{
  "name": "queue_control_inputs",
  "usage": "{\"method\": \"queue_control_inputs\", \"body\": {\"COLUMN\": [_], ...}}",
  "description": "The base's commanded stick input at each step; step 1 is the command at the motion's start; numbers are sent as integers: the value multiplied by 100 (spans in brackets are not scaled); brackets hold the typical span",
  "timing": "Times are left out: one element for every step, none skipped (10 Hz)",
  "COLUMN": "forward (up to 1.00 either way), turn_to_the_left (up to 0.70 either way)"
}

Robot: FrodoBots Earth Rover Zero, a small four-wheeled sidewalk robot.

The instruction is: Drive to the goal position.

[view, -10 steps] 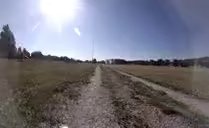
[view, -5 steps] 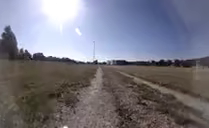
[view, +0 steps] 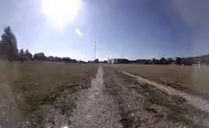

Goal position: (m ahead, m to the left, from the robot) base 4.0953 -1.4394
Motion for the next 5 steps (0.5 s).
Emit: {"method": "queue_control_inputs", "body": {"forward": [50,50,50,50,50], "turn_to_the_left": [0,0,0,0,0]}}
